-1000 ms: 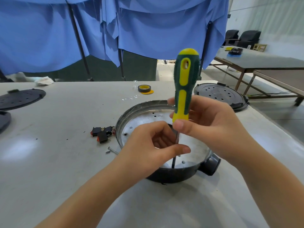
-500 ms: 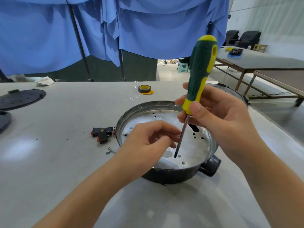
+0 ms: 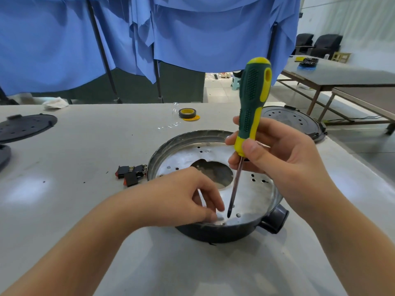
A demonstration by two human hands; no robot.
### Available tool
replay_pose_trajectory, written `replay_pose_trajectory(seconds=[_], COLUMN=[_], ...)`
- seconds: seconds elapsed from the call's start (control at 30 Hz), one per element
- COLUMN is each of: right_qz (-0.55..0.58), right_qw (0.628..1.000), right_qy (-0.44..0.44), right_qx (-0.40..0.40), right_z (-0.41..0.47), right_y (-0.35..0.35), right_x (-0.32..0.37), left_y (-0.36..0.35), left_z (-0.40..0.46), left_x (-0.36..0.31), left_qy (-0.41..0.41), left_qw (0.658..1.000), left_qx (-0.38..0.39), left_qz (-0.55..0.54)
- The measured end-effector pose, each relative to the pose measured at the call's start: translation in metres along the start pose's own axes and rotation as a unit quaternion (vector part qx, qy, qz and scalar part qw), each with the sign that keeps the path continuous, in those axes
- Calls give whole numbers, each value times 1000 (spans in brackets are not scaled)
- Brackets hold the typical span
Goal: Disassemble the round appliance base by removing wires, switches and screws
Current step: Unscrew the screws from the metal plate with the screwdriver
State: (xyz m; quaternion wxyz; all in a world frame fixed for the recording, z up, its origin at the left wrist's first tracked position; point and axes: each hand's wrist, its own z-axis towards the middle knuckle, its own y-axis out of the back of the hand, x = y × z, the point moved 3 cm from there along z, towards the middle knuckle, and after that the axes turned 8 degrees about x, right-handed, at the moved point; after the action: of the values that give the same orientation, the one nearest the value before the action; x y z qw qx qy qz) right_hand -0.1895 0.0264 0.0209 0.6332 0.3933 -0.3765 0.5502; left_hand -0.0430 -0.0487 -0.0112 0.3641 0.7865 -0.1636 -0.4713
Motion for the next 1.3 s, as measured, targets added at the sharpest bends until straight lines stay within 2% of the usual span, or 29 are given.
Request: replay_pose_trajectory(seconds=[0.13,0.3,0.7,1.3], right_qz=[-4,-12,-1,35], right_qw=[1000,1000,999,999], right_qy=[-10,-24,-43,-8], right_qx=[-16,-14,-26,2], right_z=[1,2,4,0], right_y=[4,4,8,-6], right_x=[-3,-7,-10,-7], left_y=[2,3,-5,5], left_z=[10,21,21,21], left_x=[-9,-16,-21,-2], left_qy=[-11,-13,-16,-3], left_qw=[996,988,981,993], left_qx=[82,135,118,113], left_qz=[32,70,151,42])
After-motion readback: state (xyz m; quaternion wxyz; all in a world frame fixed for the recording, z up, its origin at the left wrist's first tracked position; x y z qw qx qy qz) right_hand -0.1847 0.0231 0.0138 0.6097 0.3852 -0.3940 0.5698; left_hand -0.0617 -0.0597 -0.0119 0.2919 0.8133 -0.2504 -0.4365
